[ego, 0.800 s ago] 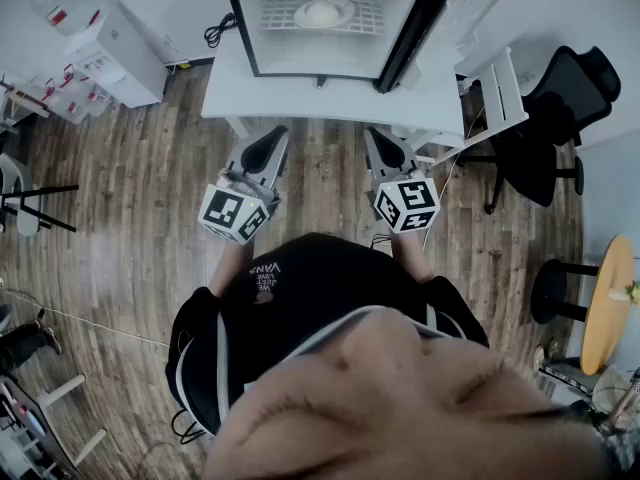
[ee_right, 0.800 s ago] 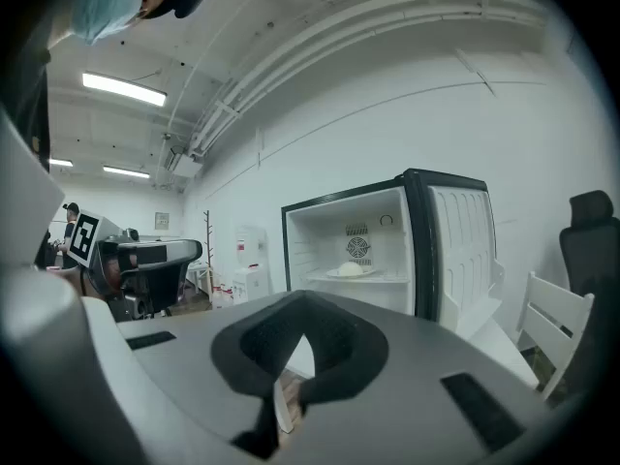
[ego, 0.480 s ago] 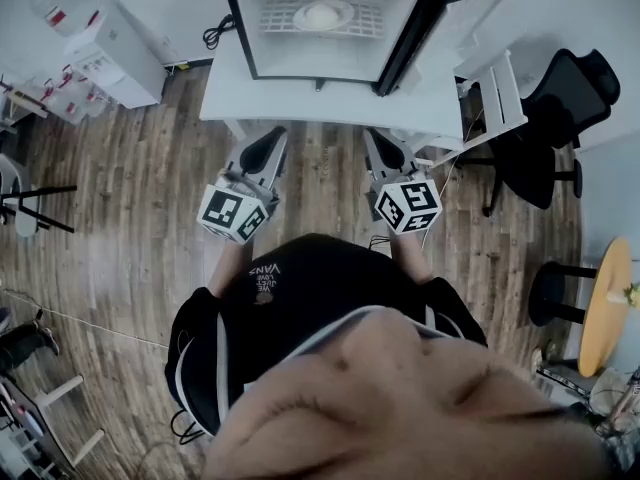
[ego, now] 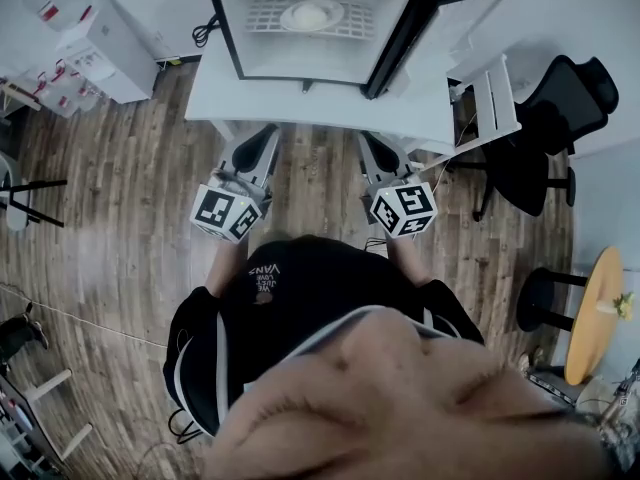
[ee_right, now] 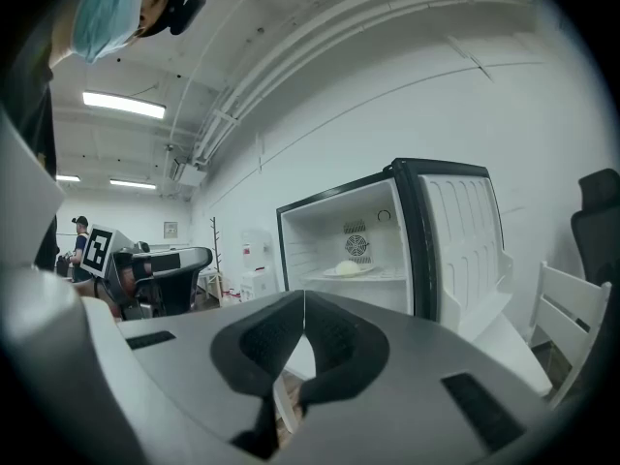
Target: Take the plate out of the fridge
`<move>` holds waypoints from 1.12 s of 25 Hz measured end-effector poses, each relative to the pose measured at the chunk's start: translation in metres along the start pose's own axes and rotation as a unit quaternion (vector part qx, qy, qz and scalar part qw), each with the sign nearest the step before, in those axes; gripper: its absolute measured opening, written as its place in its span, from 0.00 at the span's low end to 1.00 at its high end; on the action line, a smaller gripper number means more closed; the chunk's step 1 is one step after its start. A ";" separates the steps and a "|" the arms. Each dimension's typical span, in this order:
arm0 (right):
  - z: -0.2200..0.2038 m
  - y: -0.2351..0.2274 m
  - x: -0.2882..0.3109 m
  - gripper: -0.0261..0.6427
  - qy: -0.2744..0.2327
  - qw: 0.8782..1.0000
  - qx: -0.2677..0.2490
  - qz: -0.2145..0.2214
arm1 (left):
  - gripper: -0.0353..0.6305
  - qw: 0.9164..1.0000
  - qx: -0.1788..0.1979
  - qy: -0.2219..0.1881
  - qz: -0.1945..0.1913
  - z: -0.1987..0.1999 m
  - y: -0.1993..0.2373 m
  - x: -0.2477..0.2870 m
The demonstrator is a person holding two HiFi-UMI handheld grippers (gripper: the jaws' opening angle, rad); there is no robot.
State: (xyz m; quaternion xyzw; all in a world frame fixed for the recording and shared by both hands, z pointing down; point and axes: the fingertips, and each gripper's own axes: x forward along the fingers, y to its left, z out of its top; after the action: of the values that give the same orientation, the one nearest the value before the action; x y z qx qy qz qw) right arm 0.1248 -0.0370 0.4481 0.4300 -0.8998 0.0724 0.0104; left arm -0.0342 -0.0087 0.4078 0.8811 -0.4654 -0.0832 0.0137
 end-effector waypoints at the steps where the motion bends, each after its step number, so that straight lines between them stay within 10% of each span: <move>1: -0.001 -0.004 0.000 0.06 0.001 1.000 0.000 0.002 | 0.10 1.000 -0.001 -0.001 0.004 -0.001 -0.001 0.002; 28: 0.012 -0.045 0.111 0.06 0.008 1.000 0.009 -0.017 | 0.10 0.999 -0.018 0.020 -0.039 -0.007 0.084 0.091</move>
State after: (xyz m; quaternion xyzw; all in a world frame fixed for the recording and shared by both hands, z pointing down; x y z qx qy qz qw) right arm 0.0902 -0.1518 0.4506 0.4444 -0.8918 0.0834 0.0154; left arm -0.0516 -0.1316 0.4116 0.8997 -0.4288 -0.0741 0.0359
